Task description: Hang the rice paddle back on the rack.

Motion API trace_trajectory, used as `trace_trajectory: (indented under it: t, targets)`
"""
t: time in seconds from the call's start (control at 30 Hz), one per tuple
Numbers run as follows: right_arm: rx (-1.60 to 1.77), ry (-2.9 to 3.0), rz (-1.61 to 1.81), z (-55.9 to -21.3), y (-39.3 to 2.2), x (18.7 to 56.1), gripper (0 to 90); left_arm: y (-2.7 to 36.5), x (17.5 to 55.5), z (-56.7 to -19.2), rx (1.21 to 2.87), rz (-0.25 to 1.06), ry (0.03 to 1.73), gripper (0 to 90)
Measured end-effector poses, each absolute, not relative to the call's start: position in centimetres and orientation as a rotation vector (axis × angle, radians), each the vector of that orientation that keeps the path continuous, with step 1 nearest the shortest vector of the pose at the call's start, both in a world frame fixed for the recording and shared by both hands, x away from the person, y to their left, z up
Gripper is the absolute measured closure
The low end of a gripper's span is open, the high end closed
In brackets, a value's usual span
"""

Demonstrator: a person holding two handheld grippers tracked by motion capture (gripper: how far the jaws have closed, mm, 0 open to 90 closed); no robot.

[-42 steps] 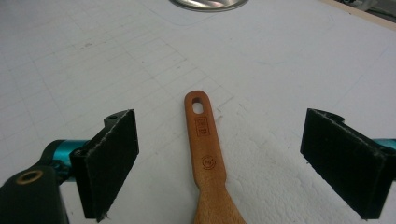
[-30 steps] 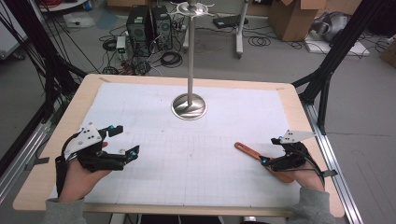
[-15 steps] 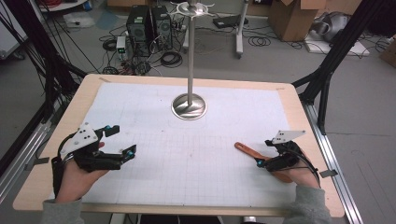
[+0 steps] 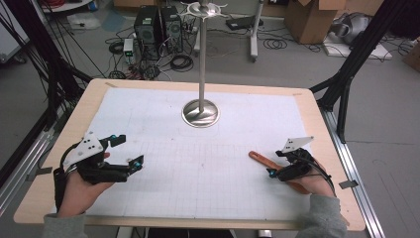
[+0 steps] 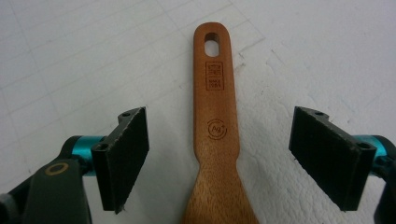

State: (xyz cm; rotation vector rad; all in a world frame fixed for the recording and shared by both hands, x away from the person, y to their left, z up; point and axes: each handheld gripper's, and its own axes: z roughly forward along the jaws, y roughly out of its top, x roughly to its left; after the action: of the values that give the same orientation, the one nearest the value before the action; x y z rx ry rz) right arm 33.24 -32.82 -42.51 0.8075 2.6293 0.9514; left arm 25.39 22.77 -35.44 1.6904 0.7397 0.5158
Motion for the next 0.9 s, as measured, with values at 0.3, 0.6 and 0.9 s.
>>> trace_trajectory:
  t: [0.3,0.6,0.9]
  targets:
    - [0.791,2.655,0.94,-42.71,-32.34,33.69,28.6,22.8,25.21,-35.56,1.685,0.502,0.746,9.3]
    - [0.795,2.671,0.922,-42.88,-32.16,33.8,35.0,22.62,25.19,-35.47,1.691,0.495,0.734,9.2]
    - [0.79,2.663,0.902,-42.97,-31.89,33.89,38.1,22.66,25.21,-35.61,1.691,0.491,0.742,9.3]
